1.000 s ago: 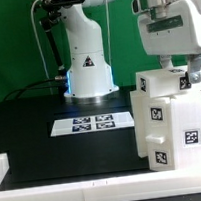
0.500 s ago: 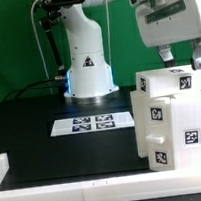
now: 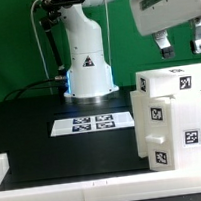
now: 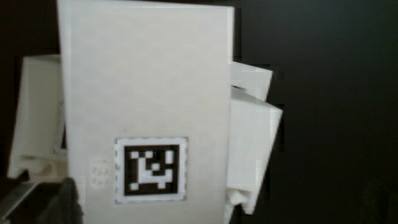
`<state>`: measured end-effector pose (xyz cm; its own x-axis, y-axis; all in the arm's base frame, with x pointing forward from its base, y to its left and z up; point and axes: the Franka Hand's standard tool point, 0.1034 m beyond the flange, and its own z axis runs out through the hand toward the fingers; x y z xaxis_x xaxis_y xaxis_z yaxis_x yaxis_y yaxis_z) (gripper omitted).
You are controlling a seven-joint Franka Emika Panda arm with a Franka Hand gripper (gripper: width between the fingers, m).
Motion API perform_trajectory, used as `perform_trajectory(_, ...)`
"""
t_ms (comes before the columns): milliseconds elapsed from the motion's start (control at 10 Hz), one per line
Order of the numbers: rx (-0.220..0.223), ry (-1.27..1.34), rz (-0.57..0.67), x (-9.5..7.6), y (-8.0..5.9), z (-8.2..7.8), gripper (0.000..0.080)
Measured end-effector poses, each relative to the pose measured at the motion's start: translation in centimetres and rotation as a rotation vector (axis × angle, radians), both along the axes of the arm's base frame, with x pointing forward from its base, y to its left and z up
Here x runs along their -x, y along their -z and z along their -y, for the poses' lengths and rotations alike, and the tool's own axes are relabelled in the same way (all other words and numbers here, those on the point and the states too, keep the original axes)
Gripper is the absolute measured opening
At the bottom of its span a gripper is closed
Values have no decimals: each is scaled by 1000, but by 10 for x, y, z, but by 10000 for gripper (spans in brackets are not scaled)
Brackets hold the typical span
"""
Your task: Assemble cabinet
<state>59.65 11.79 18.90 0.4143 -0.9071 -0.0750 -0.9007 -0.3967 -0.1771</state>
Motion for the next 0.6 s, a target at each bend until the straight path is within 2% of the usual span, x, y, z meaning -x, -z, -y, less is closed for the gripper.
perform_trajectory(100, 26, -195, 26, -3, 2, -4, 797)
perform_trajectory(300, 72, -513, 68, -6, 8, 2, 797)
perform_trajectory(600, 100, -757, 88, -8, 11, 2, 797)
